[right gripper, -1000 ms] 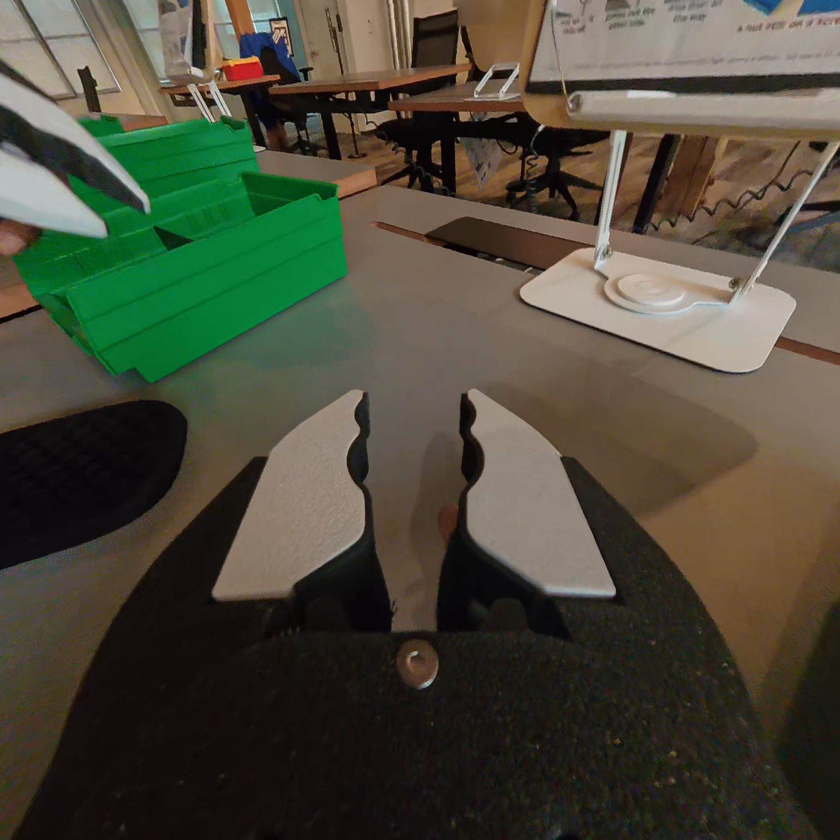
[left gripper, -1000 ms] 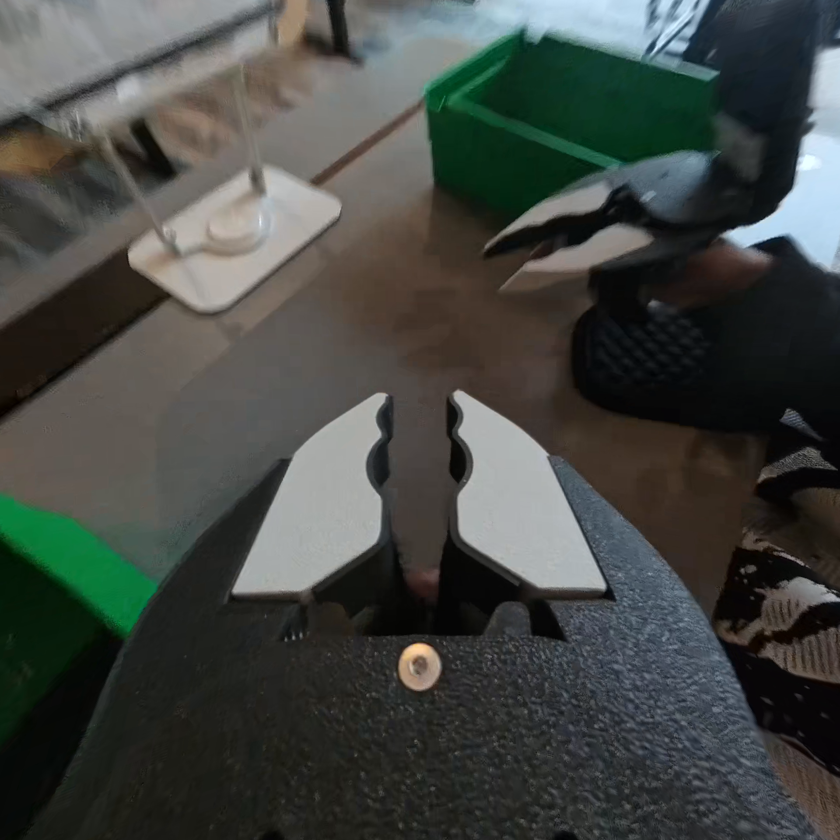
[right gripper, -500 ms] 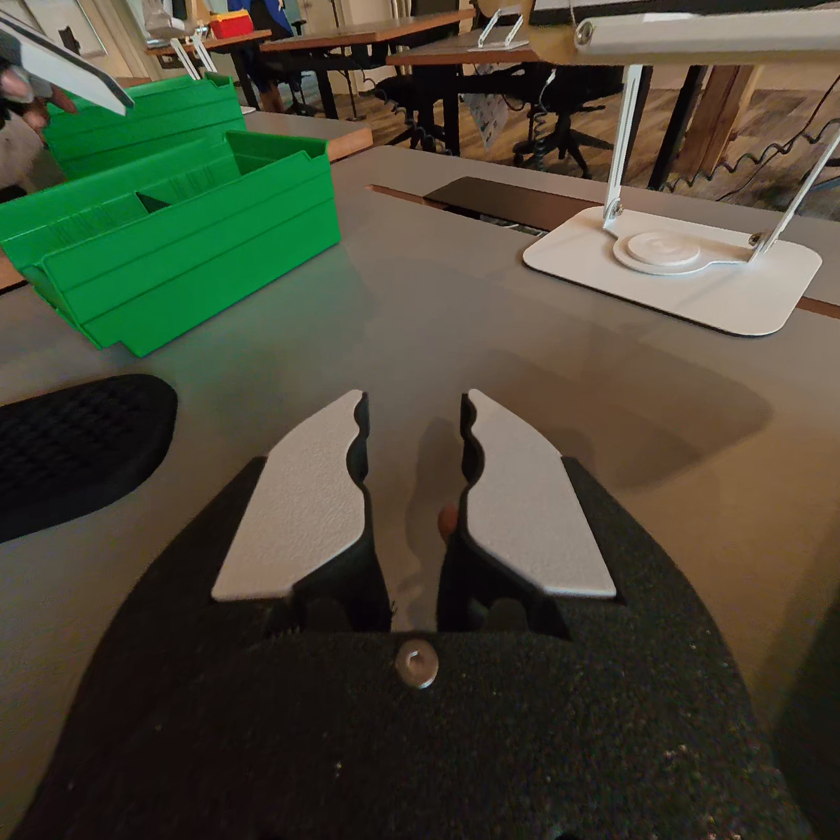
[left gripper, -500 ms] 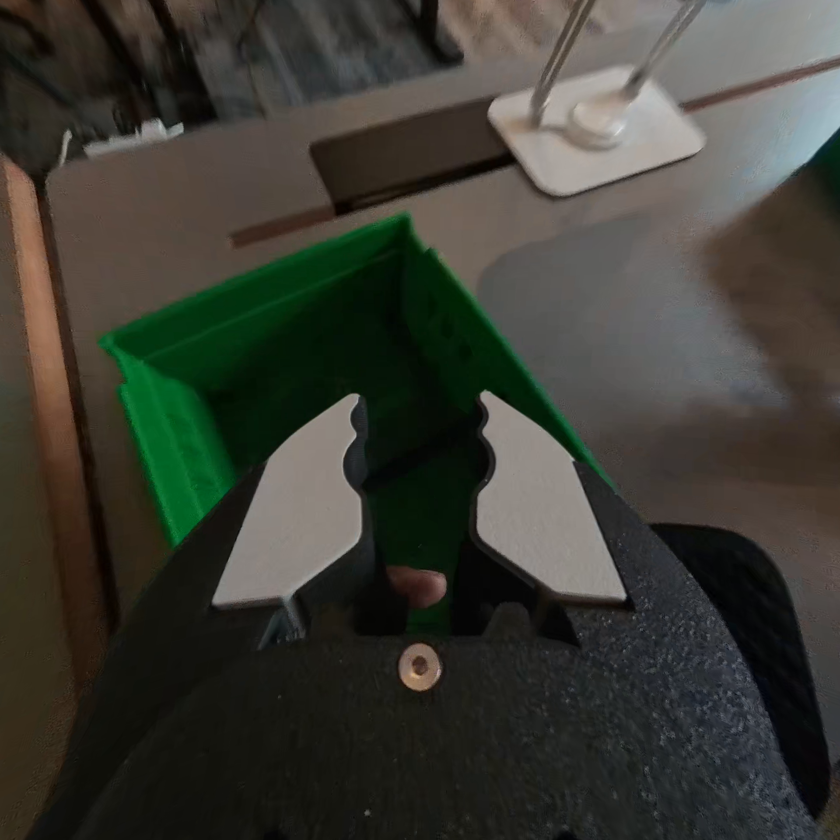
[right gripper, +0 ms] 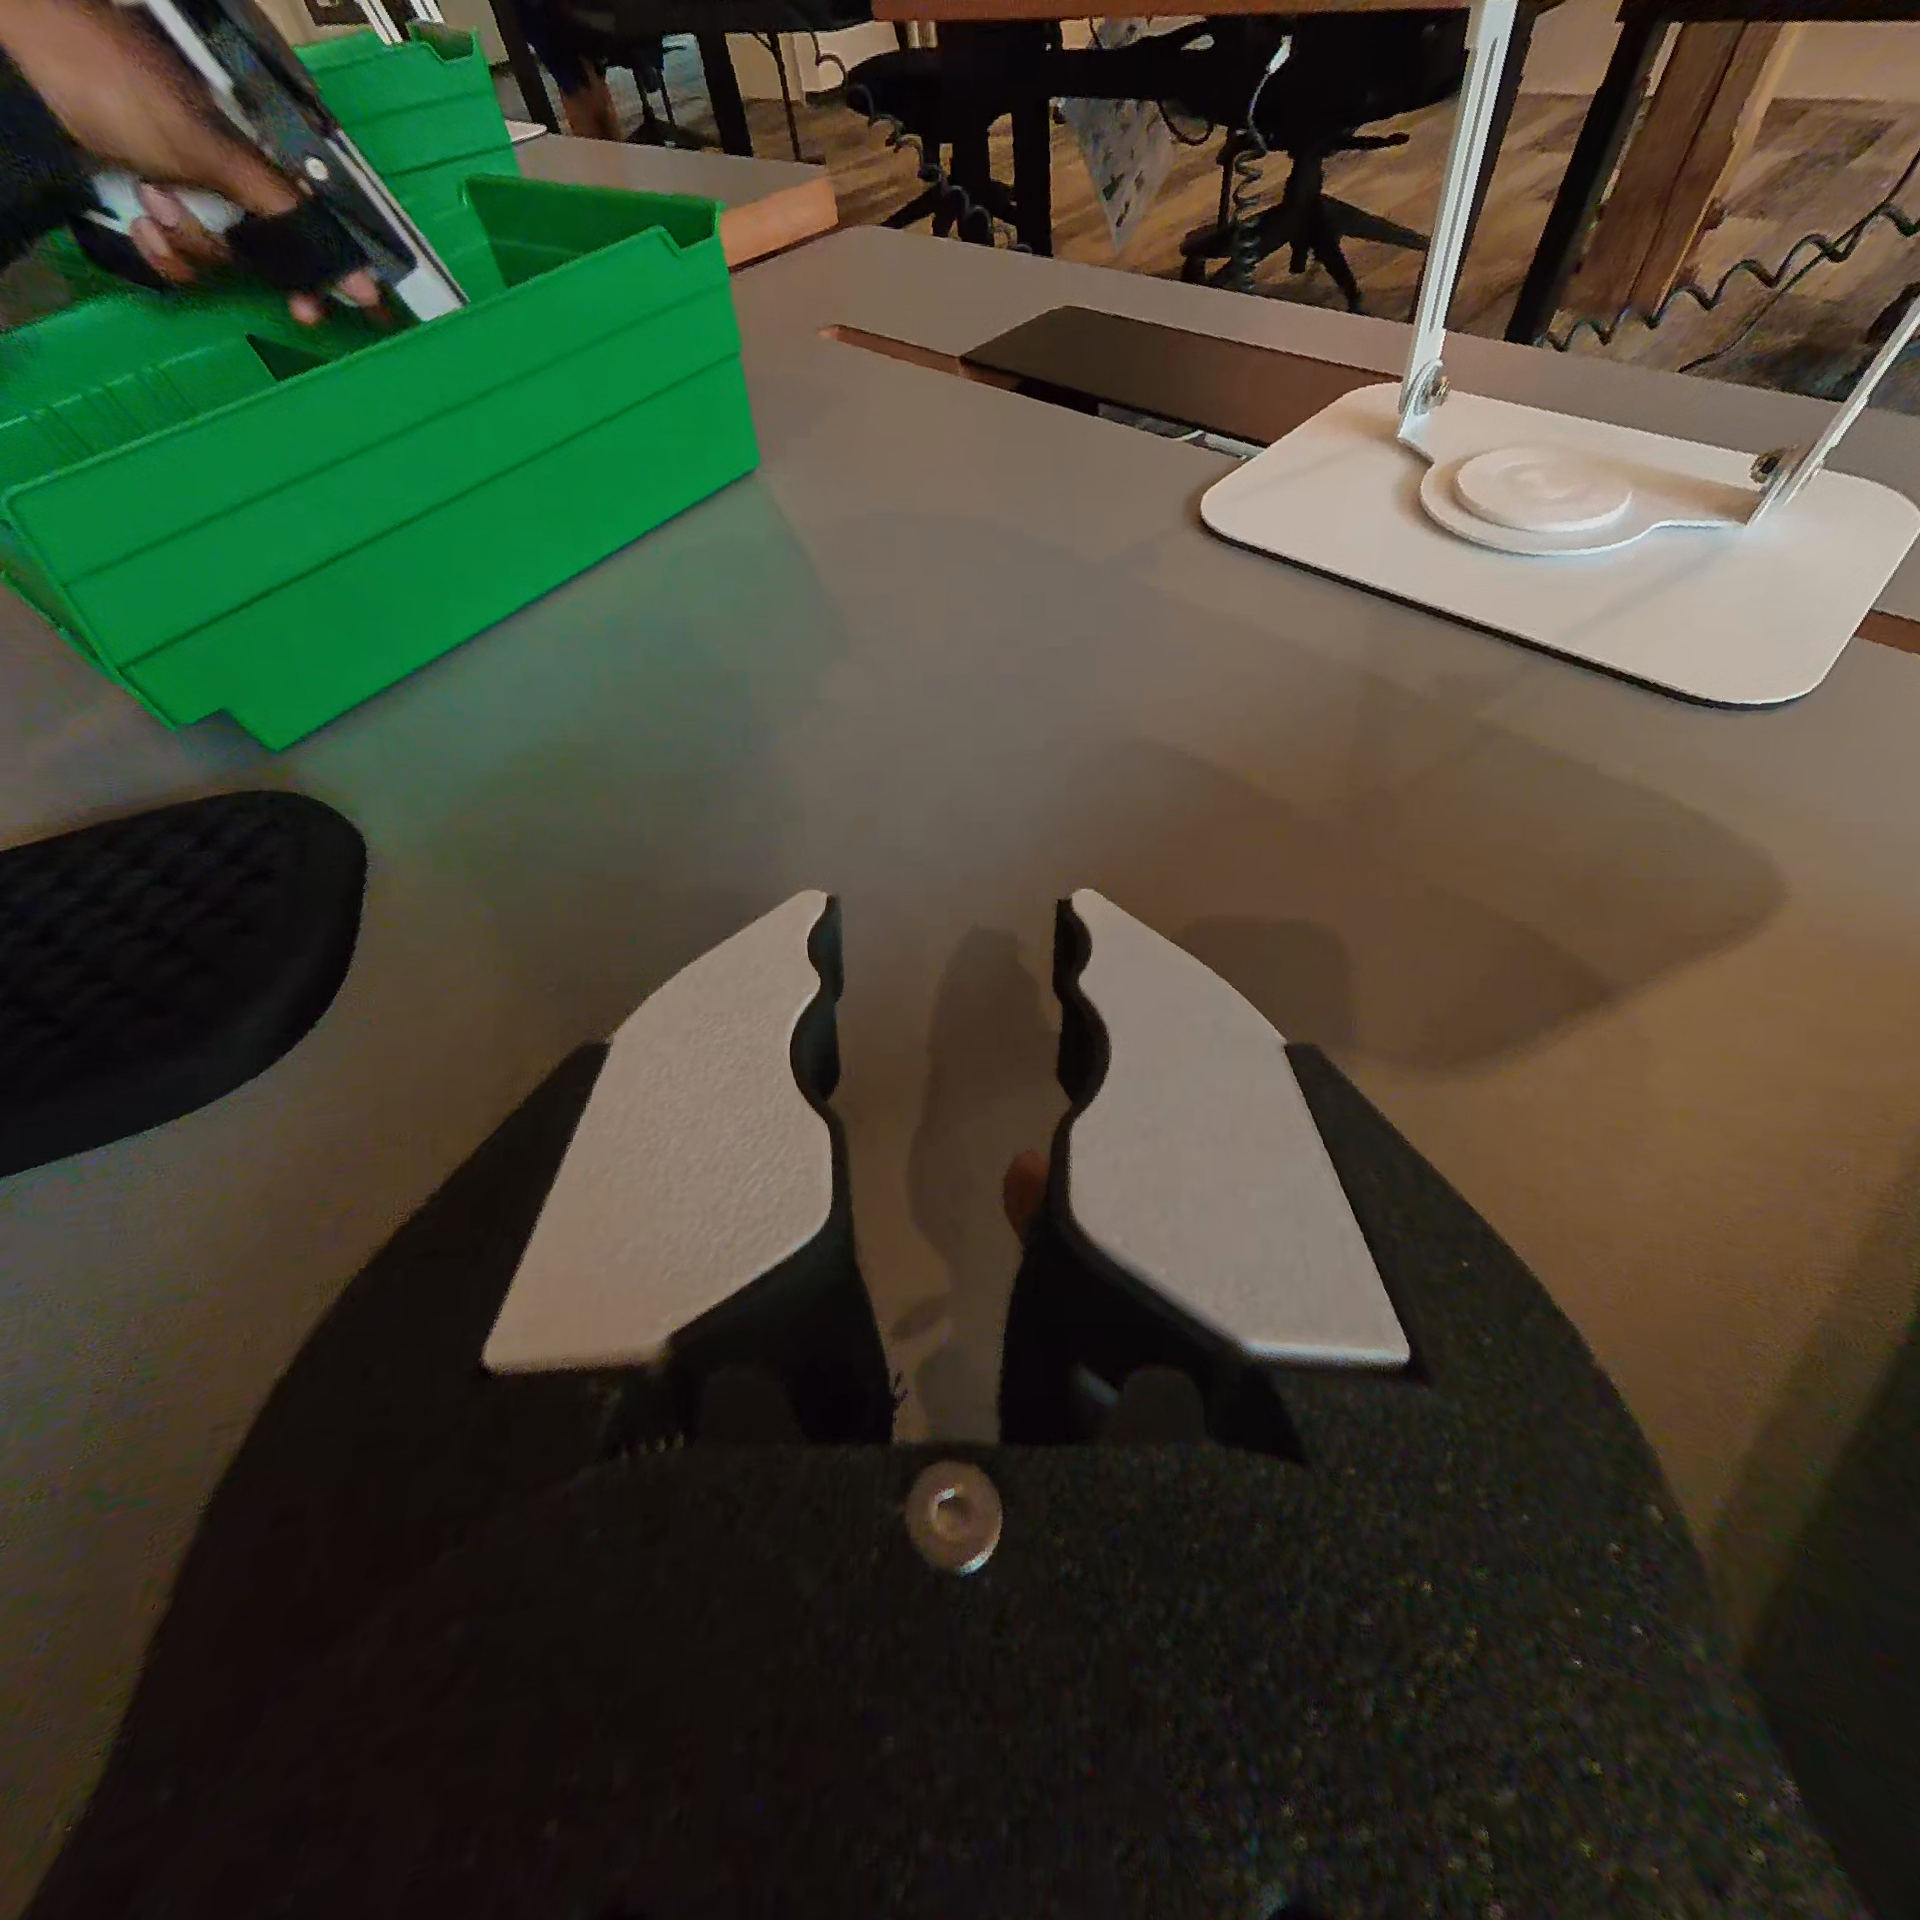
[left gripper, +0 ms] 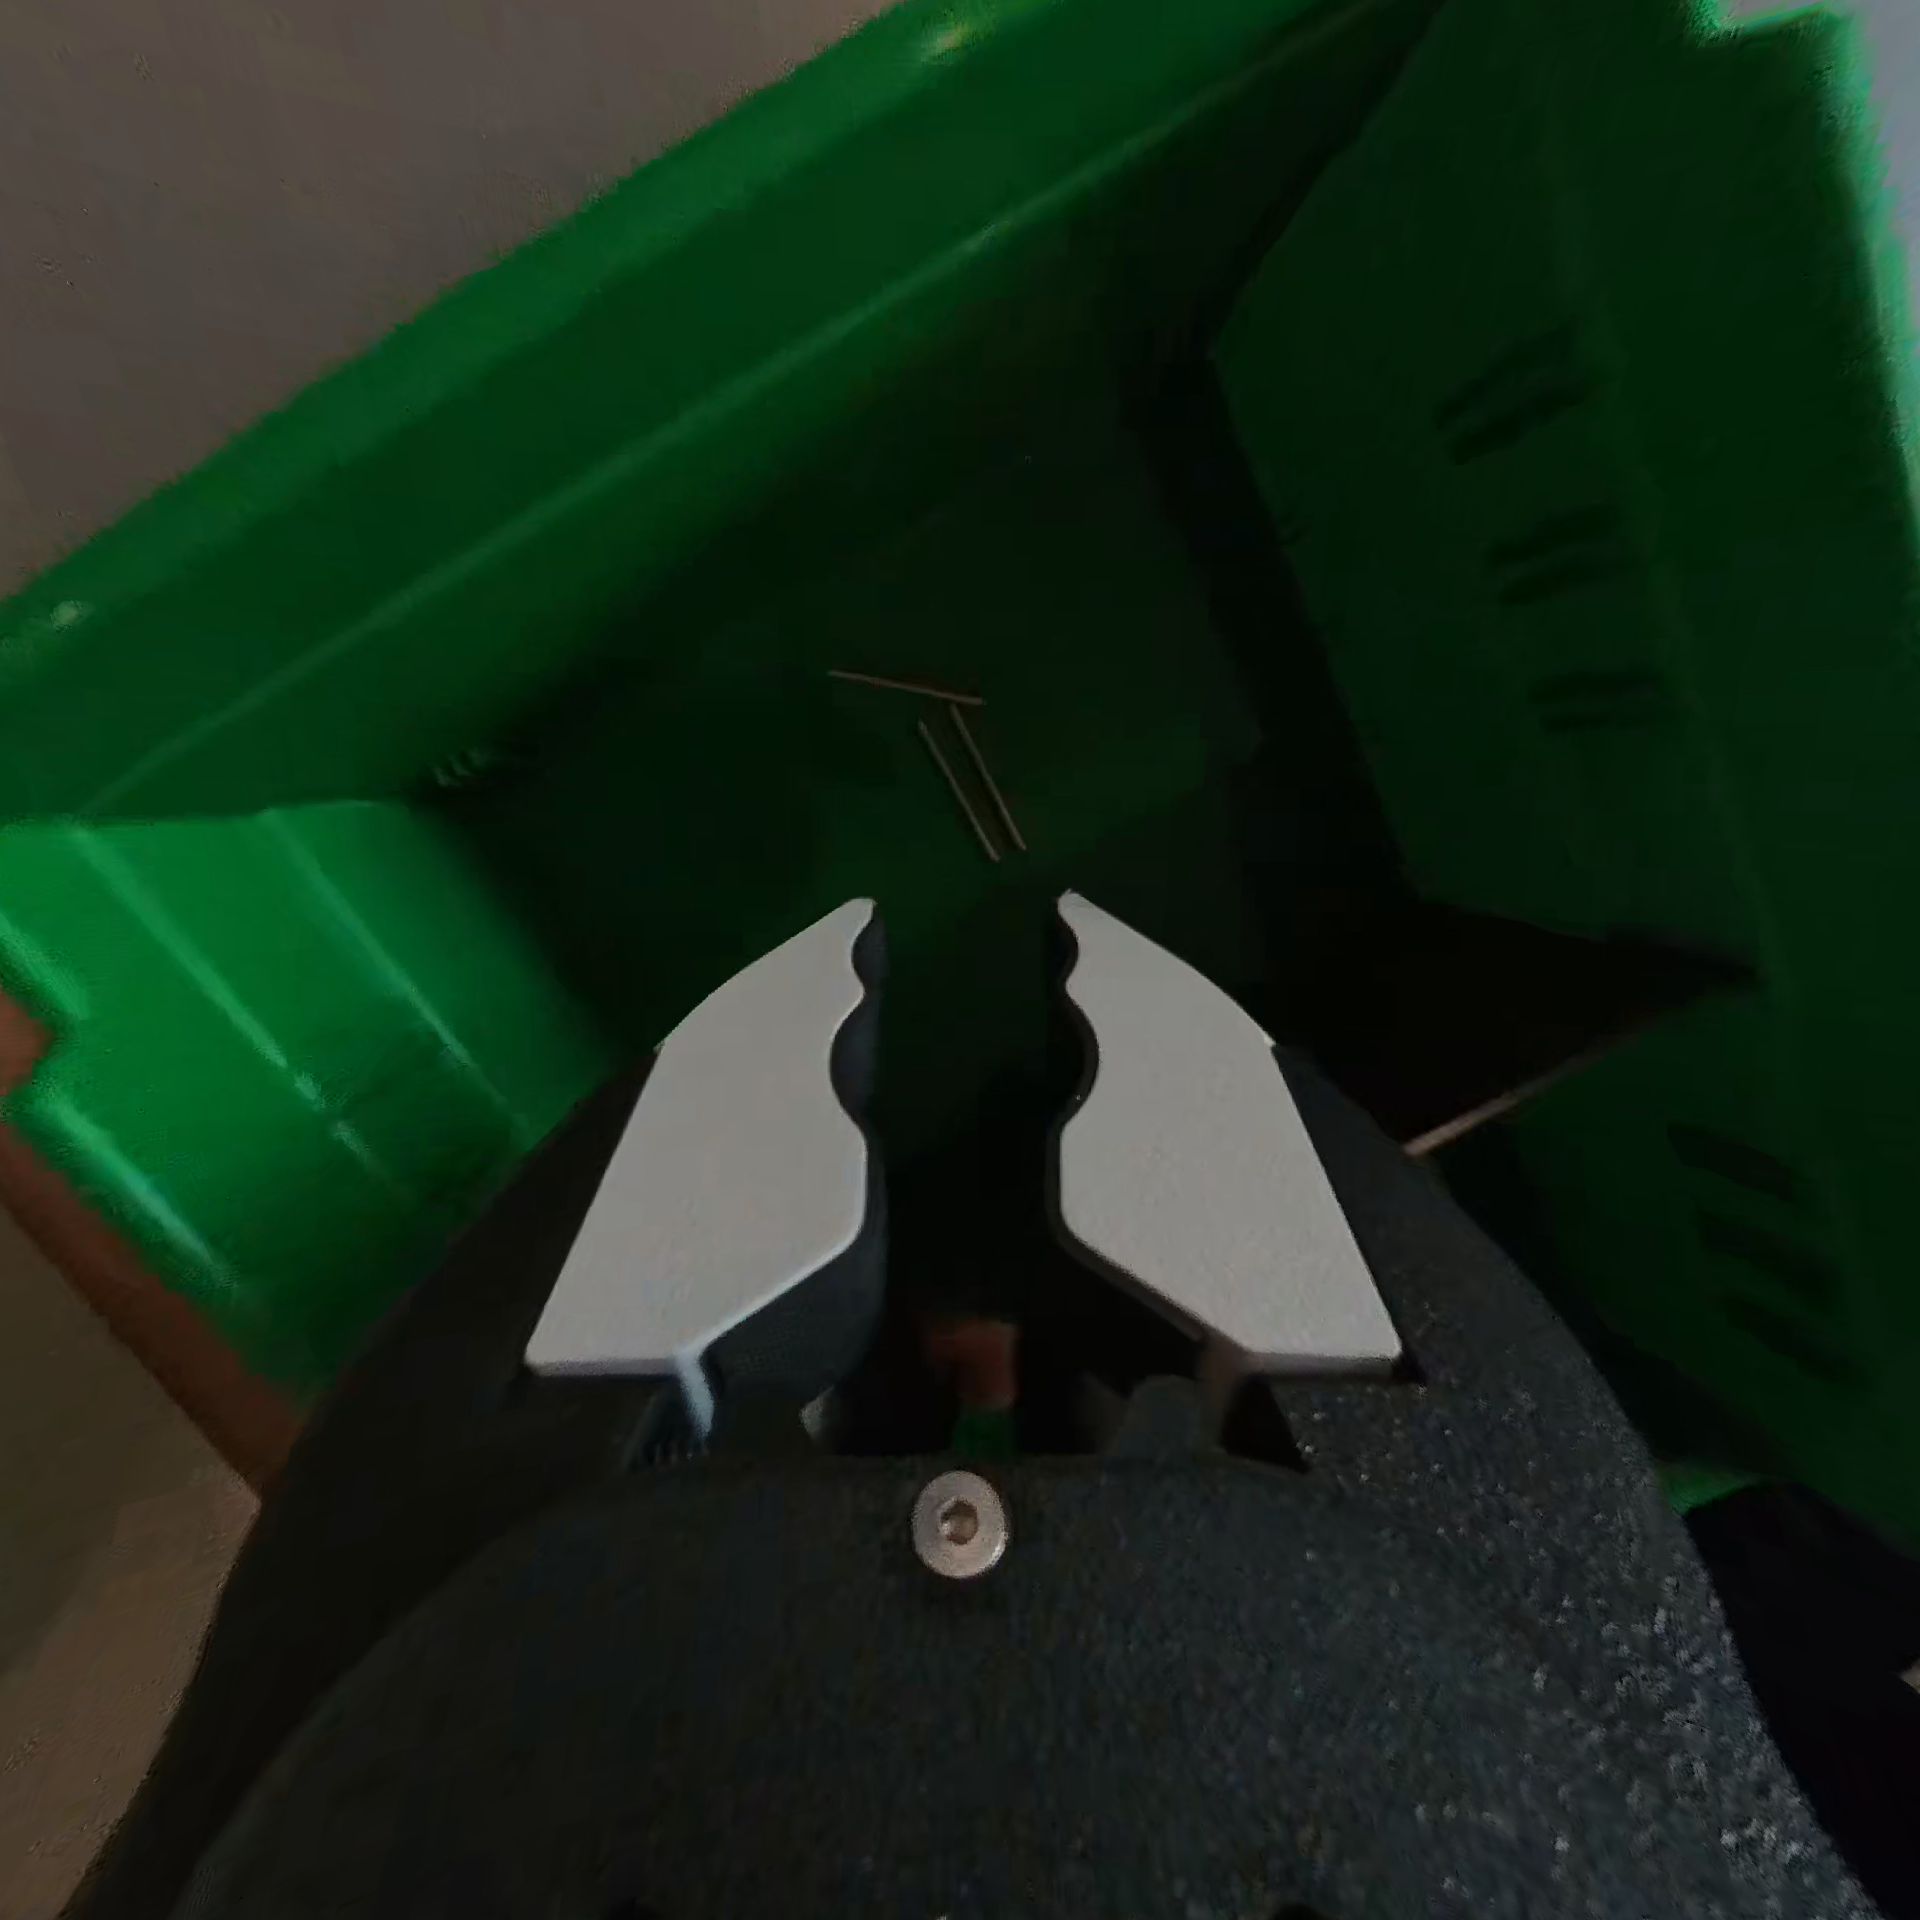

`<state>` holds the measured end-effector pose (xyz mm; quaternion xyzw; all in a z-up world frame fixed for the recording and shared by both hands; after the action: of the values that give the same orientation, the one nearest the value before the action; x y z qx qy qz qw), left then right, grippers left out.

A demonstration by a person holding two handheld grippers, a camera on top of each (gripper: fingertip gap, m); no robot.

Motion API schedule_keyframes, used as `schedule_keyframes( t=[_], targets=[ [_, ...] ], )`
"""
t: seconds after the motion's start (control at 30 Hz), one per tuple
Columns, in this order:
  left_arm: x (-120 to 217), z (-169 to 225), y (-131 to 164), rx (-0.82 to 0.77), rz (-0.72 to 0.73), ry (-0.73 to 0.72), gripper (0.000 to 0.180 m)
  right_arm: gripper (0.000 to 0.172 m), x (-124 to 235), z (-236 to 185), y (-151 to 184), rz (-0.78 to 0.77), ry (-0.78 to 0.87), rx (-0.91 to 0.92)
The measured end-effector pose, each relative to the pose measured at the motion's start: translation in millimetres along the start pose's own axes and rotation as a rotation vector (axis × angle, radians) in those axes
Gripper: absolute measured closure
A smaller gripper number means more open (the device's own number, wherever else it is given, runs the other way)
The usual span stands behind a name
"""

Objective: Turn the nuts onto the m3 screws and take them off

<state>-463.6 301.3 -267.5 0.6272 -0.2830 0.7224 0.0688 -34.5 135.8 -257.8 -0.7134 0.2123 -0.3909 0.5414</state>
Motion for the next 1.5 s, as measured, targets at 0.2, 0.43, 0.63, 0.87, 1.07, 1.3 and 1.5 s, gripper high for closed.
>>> schedule_keyframes(
  t=[0.2, 0.43, 0.63, 0.87, 1.07, 1.3, 1.5],
  targets=[
    [-25, -7, -4, 0.021, -0.076, -0.002, 0.160, 0.133, 1, 0, 1, -0.006, -0.007, -0.002],
    [-36, -6, -2, 0.031, -0.108, 0.016, 0.161, 0.133, 1, -1, 0, -0.005, -0.009, 0.005],
    [-40, -7, -2, 0.035, -0.116, 0.011, 0.161, 0.133, 2, -1, -1, -0.001, -0.007, 0.002],
    [-41, -5, -2, 0.025, -0.127, 0.007, 0.161, 0.133, 3, 0, -1, 0.000, -0.004, 0.003],
    [-42, -3, -2, 0.018, -0.136, 0.006, 0.162, 0.133, 3, 1, -1, 0.006, -0.001, 0.001],
    [-44, -3, 0, 0.004, -0.171, -0.030, 0.171, 0.133, 4, 1, -2, 0.008, 0.000, 0.000],
    [-44, -2, 0, 0.001, -0.171, -0.024, 0.176, 0.133, 4, 2, -2, 0.009, 0.004, 0.005]
  ],
)
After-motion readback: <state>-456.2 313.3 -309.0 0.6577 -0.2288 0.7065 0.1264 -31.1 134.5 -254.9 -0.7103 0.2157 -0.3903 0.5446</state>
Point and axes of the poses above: each gripper's, where its closed fingertips meet, x back along the fingers, y out of its underside, z = x × y across the jaws, the point moved 3 cm from there along x, back along the fingers, and after that the axes turned 2 degrees about z, right-handed, at the moved point
